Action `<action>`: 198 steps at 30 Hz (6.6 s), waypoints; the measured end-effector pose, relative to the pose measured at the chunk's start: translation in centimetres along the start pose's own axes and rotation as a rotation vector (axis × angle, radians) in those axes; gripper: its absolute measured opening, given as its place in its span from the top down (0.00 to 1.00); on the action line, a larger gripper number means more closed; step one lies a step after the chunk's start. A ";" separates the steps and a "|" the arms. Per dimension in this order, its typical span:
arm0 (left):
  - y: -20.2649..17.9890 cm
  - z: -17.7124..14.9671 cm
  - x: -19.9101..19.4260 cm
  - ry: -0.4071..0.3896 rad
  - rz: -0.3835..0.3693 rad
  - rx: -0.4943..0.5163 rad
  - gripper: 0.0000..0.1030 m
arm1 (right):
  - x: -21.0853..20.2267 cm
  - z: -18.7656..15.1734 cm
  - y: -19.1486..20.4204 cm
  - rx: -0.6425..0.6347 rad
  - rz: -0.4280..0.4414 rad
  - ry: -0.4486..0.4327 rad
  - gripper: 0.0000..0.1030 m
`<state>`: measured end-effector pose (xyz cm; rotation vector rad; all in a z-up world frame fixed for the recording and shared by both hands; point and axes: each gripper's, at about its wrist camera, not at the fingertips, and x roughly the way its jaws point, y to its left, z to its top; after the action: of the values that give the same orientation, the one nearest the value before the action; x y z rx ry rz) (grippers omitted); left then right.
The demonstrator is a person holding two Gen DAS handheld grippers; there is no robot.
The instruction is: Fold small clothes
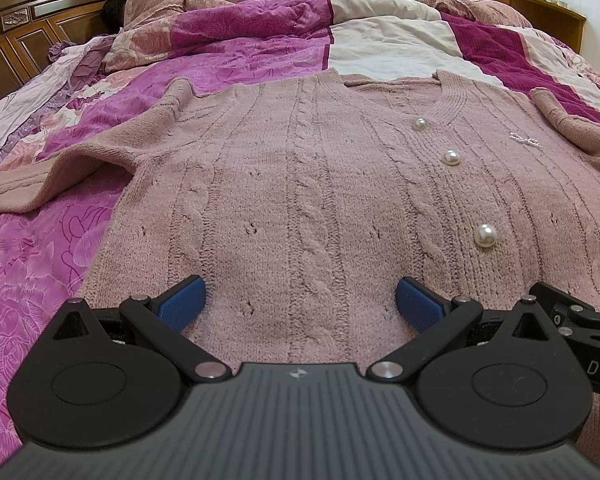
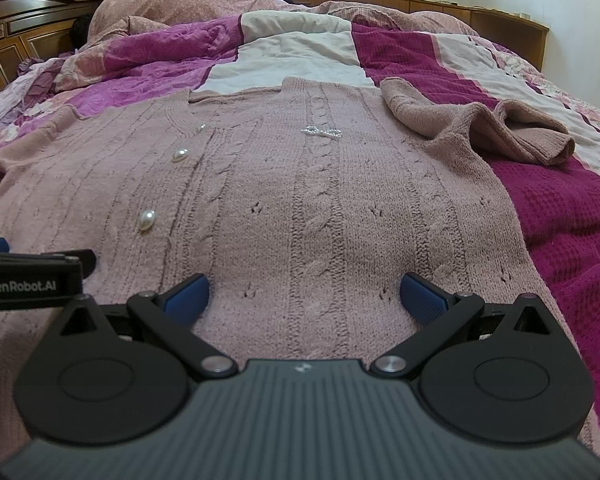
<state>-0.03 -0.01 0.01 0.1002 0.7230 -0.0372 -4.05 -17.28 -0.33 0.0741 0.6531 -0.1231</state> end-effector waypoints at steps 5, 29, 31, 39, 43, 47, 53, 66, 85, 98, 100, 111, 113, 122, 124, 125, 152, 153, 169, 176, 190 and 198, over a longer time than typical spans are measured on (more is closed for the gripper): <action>0.0 0.0 0.0 -0.001 0.000 0.000 0.00 | 0.0 0.0 0.0 0.000 0.000 -0.001 0.00; 0.0 0.0 0.0 -0.003 0.001 0.001 0.00 | 0.1 0.1 -0.1 0.001 -0.004 0.000 0.00; 0.0 0.0 0.0 -0.003 0.001 0.001 0.00 | 0.1 -0.1 0.0 0.003 -0.004 0.001 0.00; 0.0 0.0 0.0 -0.004 0.002 0.002 0.00 | 0.0 -0.2 0.0 0.002 -0.004 0.000 0.00; -0.6 0.1 -0.3 -0.007 0.011 0.013 0.00 | 0.1 0.0 0.0 0.004 -0.004 0.004 0.00; -0.4 0.1 -0.5 -0.008 0.007 0.020 0.00 | 0.2 0.1 0.0 0.008 -0.001 0.008 0.00; 0.8 1.4 -0.3 0.058 -0.051 -0.002 0.00 | 0.1 0.7 -0.5 0.007 0.031 0.036 0.00; 1.4 4.9 -3.2 0.021 -0.129 -0.041 0.00 | -2.5 6.5 -6.1 0.031 0.076 -0.065 0.00; 0.3 7.2 -1.2 0.076 -0.079 -0.073 0.00 | 2.3 12.1 -16.8 -0.021 -0.160 -0.112 0.33; -0.9 7.0 1.4 0.132 -0.074 -0.044 0.00 | 8.1 10.6 -18.7 -0.014 -0.192 0.031 0.46; -1.0 6.9 1.9 0.145 -0.069 -0.047 0.00 | 8.5 10.3 -19.0 -0.012 -0.185 0.026 0.46; -1.2 6.0 3.4 0.147 -0.071 -0.027 0.00 | 8.8 10.7 -19.8 0.005 -0.166 0.019 0.56; -1.2 5.9 3.4 0.143 -0.072 -0.029 0.00 | 8.7 10.9 -20.0 0.021 -0.168 0.021 0.69; -1.2 5.5 3.2 0.122 -0.077 -0.021 0.00 | 6.1 12.4 -20.1 0.116 -0.109 -0.024 0.83; -1.0 5.7 3.1 0.133 -0.089 -0.027 0.00 | 5.3 13.0 -20.1 0.148 -0.080 -0.041 0.83; -0.8 5.9 3.1 0.138 -0.096 -0.036 0.00 | 5.0 13.2 -20.1 0.165 -0.067 -0.050 0.84; 5.5 6.2 -2.4 0.020 -0.085 -0.136 0.00 | 0.6 16.7 -12.0 0.486 0.357 -0.160 0.84; 5.8 6.2 -2.5 0.017 -0.082 -0.138 0.00 | 0.6 17.0 -11.3 0.495 0.371 -0.163 0.84; 12.3 5.8 -3.7 -0.014 0.009 -0.239 0.00 | 3.5 19.1 3.3 0.480 0.589 -0.142 0.84; 14.1 5.1 -3.4 -0.001 0.050 -0.266 0.00 | 6.8 16.3 8.8 0.486 0.690 0.006 0.84; 14.8 4.7 -2.3 0.015 0.052 -0.285 0.00 | 8.6 12.7 11.1 0.392 0.729 0.187 0.45; 13.5 7.0 -1.7 -0.012 -0.006 -0.259 0.00 | 5.3 13.0 6.8 0.359 0.731 0.132 0.36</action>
<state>4.23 12.66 7.35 -0.1496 0.7104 0.0498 8.88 -12.45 6.96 0.6624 0.6940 0.4756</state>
